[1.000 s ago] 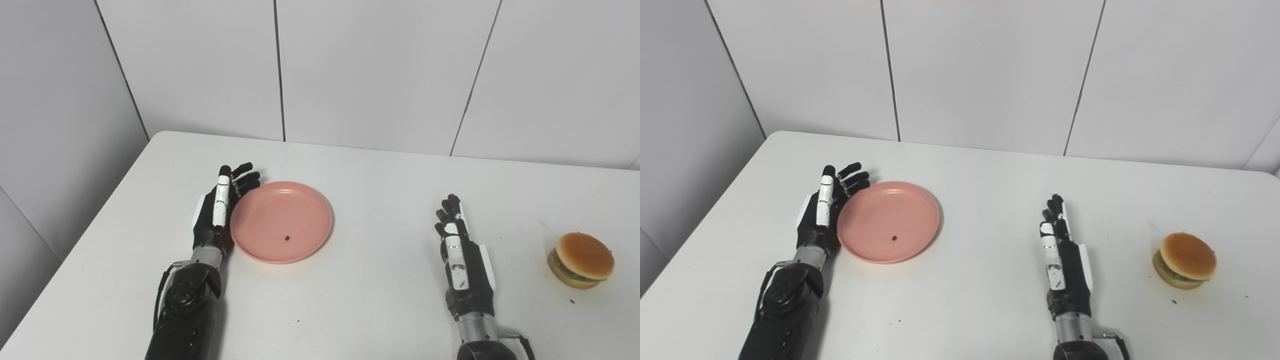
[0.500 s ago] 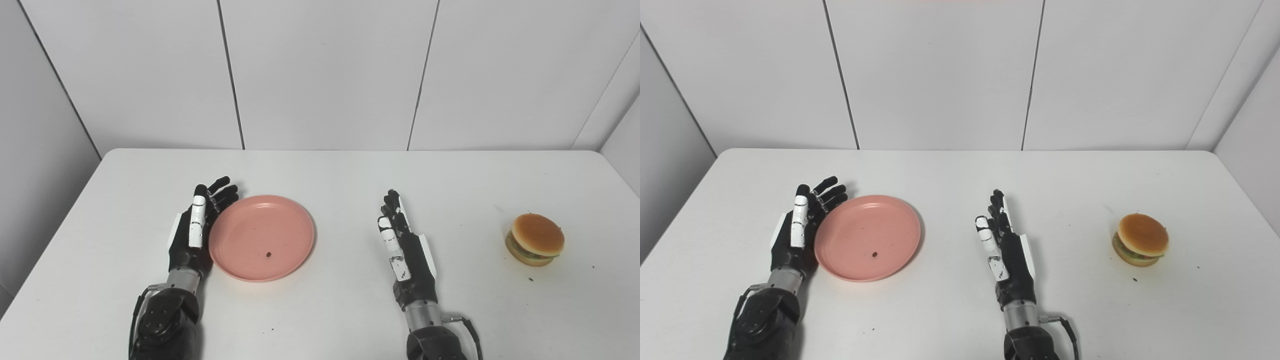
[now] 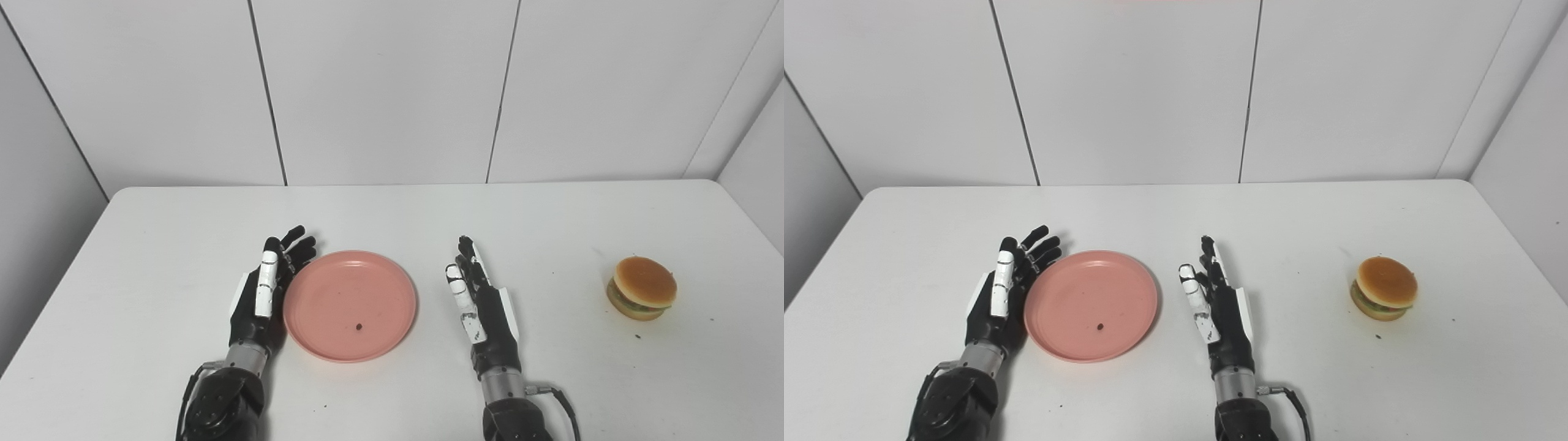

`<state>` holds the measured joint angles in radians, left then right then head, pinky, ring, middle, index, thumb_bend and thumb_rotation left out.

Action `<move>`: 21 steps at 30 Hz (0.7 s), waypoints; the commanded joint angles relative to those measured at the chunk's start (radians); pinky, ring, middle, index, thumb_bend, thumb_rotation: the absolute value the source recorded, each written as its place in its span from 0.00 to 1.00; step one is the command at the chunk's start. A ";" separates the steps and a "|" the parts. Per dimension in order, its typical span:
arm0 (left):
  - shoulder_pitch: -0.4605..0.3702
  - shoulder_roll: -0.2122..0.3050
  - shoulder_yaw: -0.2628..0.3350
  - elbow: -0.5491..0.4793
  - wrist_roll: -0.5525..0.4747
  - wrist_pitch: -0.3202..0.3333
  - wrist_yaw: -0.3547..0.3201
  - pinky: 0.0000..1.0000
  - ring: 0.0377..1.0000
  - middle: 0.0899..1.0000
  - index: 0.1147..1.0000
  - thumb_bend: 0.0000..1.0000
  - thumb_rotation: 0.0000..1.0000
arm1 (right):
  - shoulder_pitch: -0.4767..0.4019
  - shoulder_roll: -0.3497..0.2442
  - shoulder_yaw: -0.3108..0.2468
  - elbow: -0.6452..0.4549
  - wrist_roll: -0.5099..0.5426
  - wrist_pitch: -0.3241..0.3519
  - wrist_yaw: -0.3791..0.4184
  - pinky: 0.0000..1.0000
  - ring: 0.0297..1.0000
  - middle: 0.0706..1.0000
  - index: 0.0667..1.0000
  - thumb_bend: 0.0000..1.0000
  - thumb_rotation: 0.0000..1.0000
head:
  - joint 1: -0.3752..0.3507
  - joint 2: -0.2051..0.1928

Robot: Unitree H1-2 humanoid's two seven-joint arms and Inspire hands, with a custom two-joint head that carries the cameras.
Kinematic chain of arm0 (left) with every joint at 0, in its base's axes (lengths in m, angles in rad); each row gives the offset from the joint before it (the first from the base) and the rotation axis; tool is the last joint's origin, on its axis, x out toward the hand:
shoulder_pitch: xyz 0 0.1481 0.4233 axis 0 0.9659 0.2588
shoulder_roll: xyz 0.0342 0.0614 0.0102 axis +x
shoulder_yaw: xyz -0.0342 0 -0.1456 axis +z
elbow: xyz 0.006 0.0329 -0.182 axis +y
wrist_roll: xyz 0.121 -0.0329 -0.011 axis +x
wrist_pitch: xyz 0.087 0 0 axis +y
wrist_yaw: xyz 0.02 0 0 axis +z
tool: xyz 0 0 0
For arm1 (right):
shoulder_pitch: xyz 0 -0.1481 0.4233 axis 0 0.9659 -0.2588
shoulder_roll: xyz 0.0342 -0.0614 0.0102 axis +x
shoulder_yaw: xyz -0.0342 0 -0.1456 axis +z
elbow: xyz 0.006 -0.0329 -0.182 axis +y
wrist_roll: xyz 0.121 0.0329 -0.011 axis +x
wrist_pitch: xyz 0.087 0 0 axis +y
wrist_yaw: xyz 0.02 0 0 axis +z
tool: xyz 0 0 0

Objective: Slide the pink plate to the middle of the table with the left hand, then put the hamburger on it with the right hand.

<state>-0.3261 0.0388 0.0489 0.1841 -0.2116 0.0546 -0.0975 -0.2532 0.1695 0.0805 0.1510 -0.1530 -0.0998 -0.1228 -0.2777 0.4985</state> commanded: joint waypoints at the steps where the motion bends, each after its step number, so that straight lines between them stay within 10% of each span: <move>1: 0.034 -0.022 -0.021 0.015 0.012 0.007 -0.007 0.89 0.86 0.82 0.81 0.61 1.00 | -0.012 0.002 0.007 -0.024 -0.009 -0.009 -0.005 0.93 0.97 0.98 0.96 0.61 0.94 | 0.001 0.002; 21: 0.087 -0.059 -0.090 0.008 0.058 -0.043 -0.042 0.93 0.90 0.88 0.88 0.60 1.00 | -0.019 -0.015 0.002 -0.019 0.036 -0.025 0.027 0.93 0.97 0.97 0.97 0.60 0.92 | 0.001 0.008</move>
<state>-0.2797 -0.0117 -0.0295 0.1688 -0.1649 -0.0069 -0.1300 -0.2533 0.1631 0.0793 0.1511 -0.1286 -0.0996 -0.1143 -0.2777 0.5062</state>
